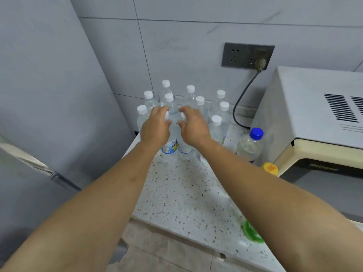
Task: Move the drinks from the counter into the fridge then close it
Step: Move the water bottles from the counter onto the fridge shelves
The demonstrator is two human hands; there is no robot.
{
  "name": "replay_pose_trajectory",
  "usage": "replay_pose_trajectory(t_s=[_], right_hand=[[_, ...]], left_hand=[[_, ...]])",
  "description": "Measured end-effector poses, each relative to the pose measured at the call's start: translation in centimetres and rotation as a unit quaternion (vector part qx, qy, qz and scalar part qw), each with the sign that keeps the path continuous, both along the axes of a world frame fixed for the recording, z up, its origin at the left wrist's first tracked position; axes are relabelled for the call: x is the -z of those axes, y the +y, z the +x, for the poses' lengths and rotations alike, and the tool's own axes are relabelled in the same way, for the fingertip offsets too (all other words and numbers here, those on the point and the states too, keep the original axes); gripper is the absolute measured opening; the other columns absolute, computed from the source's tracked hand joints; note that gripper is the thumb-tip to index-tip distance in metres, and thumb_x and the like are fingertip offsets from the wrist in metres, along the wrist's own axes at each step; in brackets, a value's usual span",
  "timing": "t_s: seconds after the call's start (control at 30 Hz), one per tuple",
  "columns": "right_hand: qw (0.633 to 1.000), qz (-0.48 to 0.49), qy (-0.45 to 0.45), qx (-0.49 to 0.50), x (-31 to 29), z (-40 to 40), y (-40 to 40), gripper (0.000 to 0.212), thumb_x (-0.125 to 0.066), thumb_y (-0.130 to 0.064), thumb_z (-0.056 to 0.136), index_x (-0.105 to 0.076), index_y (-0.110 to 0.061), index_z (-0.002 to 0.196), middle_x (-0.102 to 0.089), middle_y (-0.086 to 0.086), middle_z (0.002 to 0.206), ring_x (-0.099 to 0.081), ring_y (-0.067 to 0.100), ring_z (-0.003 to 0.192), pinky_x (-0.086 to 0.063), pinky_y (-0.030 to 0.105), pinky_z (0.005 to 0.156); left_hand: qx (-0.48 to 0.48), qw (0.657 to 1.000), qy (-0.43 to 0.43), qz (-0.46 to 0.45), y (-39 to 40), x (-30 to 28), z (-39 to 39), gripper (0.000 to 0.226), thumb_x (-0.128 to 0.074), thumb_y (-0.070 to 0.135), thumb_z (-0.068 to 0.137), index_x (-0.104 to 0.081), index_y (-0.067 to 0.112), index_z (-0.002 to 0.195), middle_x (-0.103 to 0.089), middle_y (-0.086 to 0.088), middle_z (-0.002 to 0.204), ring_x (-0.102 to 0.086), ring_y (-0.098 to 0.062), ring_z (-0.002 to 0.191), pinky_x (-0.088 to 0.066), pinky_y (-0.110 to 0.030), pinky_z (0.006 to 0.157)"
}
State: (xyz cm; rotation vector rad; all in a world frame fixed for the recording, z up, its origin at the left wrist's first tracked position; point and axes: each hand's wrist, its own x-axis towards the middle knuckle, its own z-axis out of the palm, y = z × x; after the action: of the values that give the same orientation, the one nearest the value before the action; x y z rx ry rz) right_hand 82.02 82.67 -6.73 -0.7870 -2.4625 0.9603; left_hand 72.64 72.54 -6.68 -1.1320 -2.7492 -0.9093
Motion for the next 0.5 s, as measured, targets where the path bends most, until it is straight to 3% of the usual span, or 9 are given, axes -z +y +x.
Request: replay_pose_trajectory(t_s=[0.1, 0.2, 0.3, 0.37, 0.5], right_hand=[[0.997, 0.000, 0.063, 0.035, 1.2, 1.3, -1.0, 0.028, -0.058, -0.018, 0.097, -0.057, -0.018, 0.125, -0.057, 0.008, 0.120, -0.055, 0.030, 0.104, -0.047, 0.039, 0.082], [0.993, -0.031, 0.108, 0.028, 2.0, 3.3, -2.9, 0.028, -0.063, -0.013, 0.094, -0.063, -0.017, 0.122, -0.061, 0.005, 0.118, -0.052, 0.024, 0.110, -0.037, 0.023, 0.085], [0.990, -0.023, 0.141, 0.017, 2.9, 6.7, -5.2, 0.028, -0.067, -0.006, 0.091, -0.067, -0.012, 0.118, -0.064, 0.004, 0.115, -0.054, 0.023, 0.110, -0.033, 0.015, 0.086], [0.983, -0.031, 0.175, 0.038, 3.4, 9.0, -6.3, 0.028, -0.068, -0.003, 0.089, -0.068, -0.010, 0.116, -0.063, -0.001, 0.111, -0.056, 0.022, 0.108, -0.039, 0.020, 0.090], [0.969, -0.068, 0.223, 0.085, 2.7, 12.1, -6.9, 0.028, -0.070, -0.009, 0.089, -0.069, -0.015, 0.116, -0.064, -0.005, 0.113, -0.058, 0.017, 0.110, -0.046, 0.028, 0.096]], left_hand=[[-0.008, 0.998, -0.023, 0.063, -1.0, 0.8, 1.4, 0.030, -0.060, 0.017, 0.094, -0.056, 0.015, 0.124, -0.055, -0.006, 0.126, -0.057, -0.028, 0.105, -0.044, -0.036, 0.082], [-0.020, 0.991, -0.044, 0.121, -2.9, 1.7, 3.6, 0.031, -0.062, 0.009, 0.093, -0.058, 0.014, 0.123, -0.054, -0.004, 0.122, -0.061, -0.022, 0.093, -0.043, -0.029, 0.078], [-0.029, 0.982, -0.070, 0.172, -5.5, 2.3, 6.3, 0.044, -0.063, 0.004, 0.092, -0.055, 0.019, 0.132, -0.047, 0.006, 0.122, -0.056, 0.014, 0.087, -0.043, -0.014, 0.076], [-0.043, 0.976, -0.087, 0.195, -7.2, 2.8, 7.9, 0.050, -0.062, 0.005, 0.092, -0.051, 0.024, 0.137, -0.045, 0.007, 0.120, -0.048, 0.026, 0.086, -0.039, -0.001, 0.072], [-0.042, 0.970, -0.109, 0.213, -9.5, 2.3, 10.0, 0.053, -0.062, 0.014, 0.093, -0.047, 0.035, 0.139, -0.052, 0.006, 0.119, -0.054, 0.011, 0.081, -0.042, -0.005, 0.072]])
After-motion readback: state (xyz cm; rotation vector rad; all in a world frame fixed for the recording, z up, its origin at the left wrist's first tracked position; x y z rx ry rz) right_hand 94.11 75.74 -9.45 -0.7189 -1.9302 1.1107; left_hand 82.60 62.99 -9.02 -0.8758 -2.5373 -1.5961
